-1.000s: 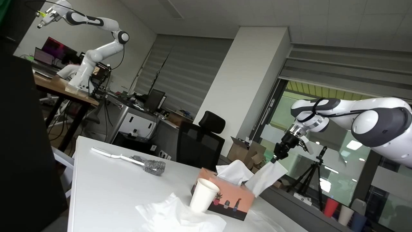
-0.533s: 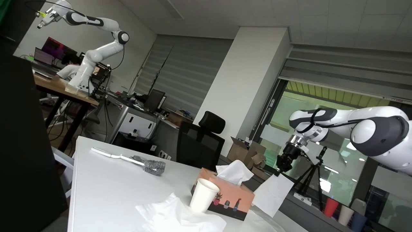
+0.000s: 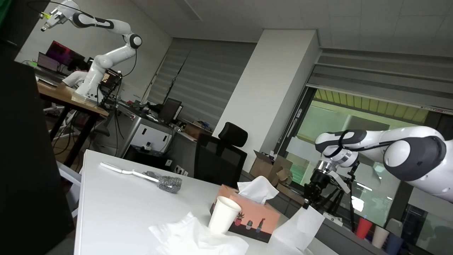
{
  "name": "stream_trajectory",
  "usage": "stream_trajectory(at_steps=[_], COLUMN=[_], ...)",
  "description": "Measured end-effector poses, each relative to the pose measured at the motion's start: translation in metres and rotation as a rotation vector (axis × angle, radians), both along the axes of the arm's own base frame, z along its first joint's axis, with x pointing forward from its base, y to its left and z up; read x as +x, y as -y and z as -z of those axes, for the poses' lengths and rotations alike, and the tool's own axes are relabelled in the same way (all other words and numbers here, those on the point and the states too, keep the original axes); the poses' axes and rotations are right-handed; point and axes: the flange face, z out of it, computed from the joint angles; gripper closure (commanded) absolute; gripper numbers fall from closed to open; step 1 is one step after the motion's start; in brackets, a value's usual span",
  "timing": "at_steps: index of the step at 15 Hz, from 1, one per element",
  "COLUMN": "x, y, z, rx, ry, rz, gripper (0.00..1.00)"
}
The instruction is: Take a tissue out of the box and place it on the table
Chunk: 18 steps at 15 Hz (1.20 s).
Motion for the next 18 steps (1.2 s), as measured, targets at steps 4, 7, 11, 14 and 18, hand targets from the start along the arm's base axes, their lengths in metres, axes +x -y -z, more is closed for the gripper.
stream_trajectory(at_steps=[4, 7, 11, 14, 18], x=[-0.005, 0.0, 0.002, 0.002, 0.009], y=[-0.014, -0.038, -0.072, -0.068, -0.034], z=[0.006, -0.003, -0.02, -0.014, 0.018], rx=[0.079, 0.161, 0.289, 0.281, 0.134], ry=[-0.053, -0.049, -0.069, -0.071, 0.006], rz=[-0.014, -0.043, -0.093, -0.065, 0.021], gripper=[1.0, 1.0, 1.0, 1.0, 1.0])
